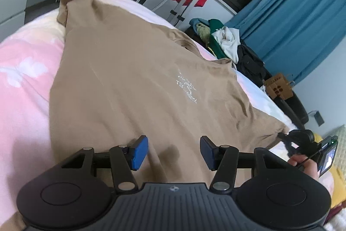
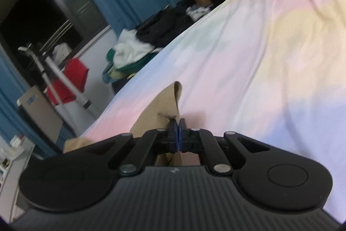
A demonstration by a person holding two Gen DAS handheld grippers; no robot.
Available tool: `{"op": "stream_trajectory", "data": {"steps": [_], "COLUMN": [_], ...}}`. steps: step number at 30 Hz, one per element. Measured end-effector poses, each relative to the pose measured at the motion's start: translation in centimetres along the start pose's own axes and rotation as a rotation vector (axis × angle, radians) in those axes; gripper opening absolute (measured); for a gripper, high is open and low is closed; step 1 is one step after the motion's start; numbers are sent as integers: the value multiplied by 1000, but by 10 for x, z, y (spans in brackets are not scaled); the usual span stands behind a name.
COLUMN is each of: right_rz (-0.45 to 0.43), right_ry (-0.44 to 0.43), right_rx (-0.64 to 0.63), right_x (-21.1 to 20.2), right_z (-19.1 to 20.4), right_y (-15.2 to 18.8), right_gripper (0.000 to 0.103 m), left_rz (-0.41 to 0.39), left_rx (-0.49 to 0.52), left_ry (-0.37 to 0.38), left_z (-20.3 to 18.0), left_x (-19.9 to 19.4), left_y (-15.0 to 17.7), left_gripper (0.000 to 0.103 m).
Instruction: Fold clothes
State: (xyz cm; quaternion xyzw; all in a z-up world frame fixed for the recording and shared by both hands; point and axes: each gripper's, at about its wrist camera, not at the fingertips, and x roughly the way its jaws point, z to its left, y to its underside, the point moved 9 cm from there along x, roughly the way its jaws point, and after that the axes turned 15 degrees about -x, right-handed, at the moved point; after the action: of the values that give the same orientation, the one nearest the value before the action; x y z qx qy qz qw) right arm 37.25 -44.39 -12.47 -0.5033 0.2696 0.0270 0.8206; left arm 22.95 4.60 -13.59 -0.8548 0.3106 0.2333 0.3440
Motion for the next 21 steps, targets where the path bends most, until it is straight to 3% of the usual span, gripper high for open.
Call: {"op": "stream_trajectory", "data": {"steps": [7, 10, 14, 16, 18, 21], "right_rz": [74, 110, 199, 251, 326, 493], "right_ry": [47, 19, -59, -126, -210, -357], "right_rx": [-118, -140, -259, -317, -360, -476], "right_x": [18, 2, -45, -81, -120, -183], "right_z": [-31, -28, -15, -6, 5, 32], "right_y": [6, 9, 13, 23, 40, 87], "right_gripper": [4, 7, 9, 18, 47, 51], "left_rz": [-16, -4, -8, 5, 6, -20], "left_rx": [67, 80, 112, 107, 102, 108], "left_ry": [-52, -64, -79, -76, -67, -59], "left_z": [4, 2, 3, 5, 4, 3], "left_x": [-8, -5, -7, -12, -20, -39], "left_y": [-3, -5, -3, -1, -1, -5], "left_gripper": [56, 56, 56, 56, 56, 57]}}
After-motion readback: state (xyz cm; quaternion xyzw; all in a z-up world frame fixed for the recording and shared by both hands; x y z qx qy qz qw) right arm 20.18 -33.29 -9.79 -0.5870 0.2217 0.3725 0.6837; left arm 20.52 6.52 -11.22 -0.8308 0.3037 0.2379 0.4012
